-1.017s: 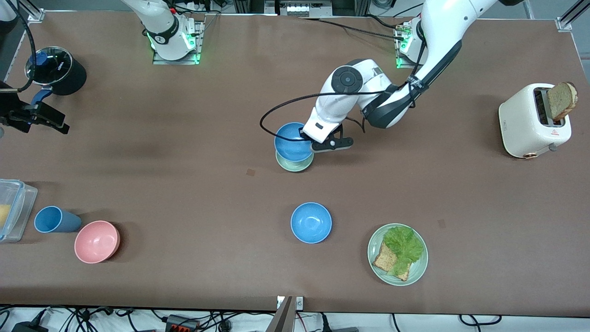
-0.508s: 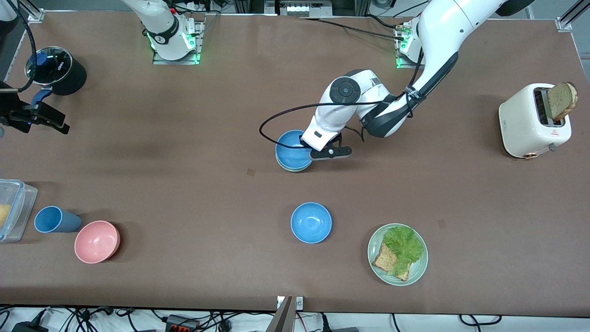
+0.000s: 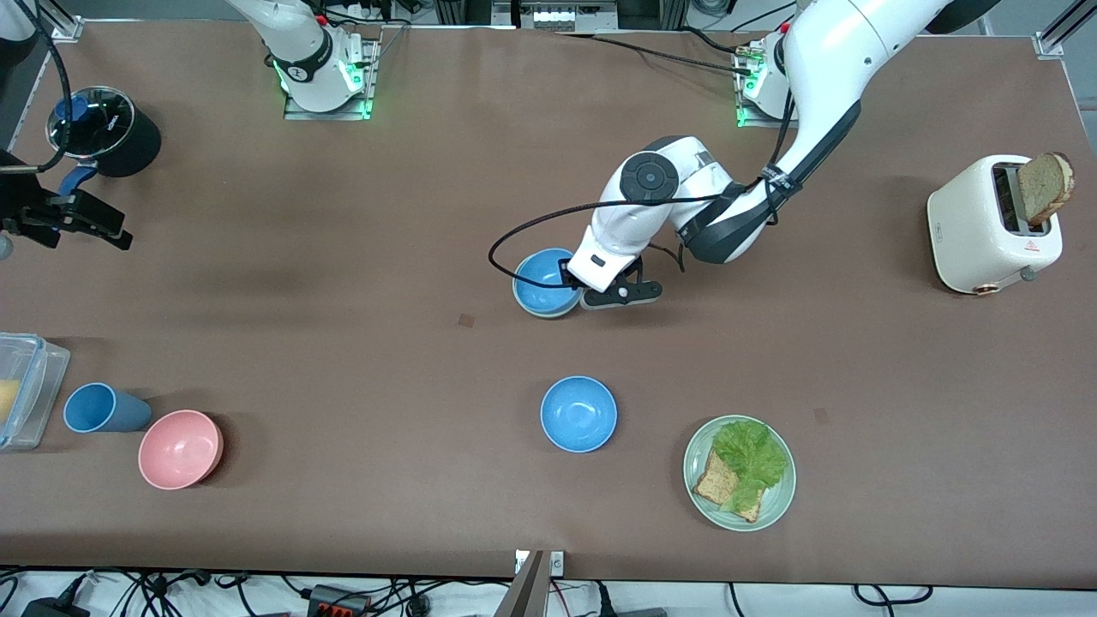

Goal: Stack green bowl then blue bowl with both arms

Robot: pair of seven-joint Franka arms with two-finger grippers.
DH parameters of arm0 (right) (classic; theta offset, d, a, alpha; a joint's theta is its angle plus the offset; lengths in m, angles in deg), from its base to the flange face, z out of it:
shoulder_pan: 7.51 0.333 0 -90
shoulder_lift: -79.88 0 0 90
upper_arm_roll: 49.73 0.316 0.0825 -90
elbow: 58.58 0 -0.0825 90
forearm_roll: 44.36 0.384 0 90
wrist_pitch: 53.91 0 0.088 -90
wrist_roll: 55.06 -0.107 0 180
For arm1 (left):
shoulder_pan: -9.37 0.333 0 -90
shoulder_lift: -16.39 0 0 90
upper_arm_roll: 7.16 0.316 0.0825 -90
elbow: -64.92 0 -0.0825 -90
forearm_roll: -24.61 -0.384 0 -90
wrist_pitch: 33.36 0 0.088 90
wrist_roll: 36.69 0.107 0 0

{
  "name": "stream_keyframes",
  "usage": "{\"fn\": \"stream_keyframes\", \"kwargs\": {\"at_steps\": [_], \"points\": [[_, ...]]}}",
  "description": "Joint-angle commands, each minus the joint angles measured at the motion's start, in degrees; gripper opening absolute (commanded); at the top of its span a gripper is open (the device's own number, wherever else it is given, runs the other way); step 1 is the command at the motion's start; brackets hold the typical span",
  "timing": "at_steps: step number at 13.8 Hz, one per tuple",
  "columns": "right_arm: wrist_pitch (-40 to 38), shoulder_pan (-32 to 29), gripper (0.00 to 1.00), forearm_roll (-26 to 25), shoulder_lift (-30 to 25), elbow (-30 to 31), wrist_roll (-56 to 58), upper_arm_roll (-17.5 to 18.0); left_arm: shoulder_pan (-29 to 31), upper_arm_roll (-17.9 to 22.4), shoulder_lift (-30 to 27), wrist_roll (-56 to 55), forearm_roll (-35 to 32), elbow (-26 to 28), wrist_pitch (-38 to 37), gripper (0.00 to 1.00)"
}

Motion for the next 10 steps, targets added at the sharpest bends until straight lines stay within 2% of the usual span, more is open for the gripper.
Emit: {"fn": "stream_keyframes", "kwargs": {"at_steps": [1, 2, 4, 6, 9, 10], "points": [[0.2, -1.6, 1.0, -0.4, -0.4, 0.1, 0.7, 1.5, 2.7, -2.5, -5.0, 0.6, -1.0, -1.4, -5.6, 0.62], [0.2, -1.6, 1.0, -0.4, -0.7, 0.1, 0.8, 1.5, 4.1, -3.2, -5.6, 0.7, -0.9, -2.4, -7.1, 0.64], [-0.5, -1.5, 1.0, -0.4, -0.7, 0.1, 0.7, 1.5, 8.2, -6.8, -5.7, 3.7, -1.0, -4.3, -10.8, 0.68], [-2.0, -1.3, 1.0, -0.4, -0.7, 0.2, 0.5, 1.5, 14.1, -10.6, -5.7, 11.1, -0.3, -5.6, -14.3, 0.79], [-2.0, -1.3, 1.0, -0.5, -0.6, 0.1, 0.5, 1.5, 23.6, -16.5, -5.3, 20.2, 0.0, -6.6, -17.8, 0.82], [-1.9, -1.3, 1.0, -0.5, -0.6, 0.1, 0.3, 1.5, 25.6, -17.0, -5.3, 23.8, 0.3, -6.6, -18.6, 0.9]]}}
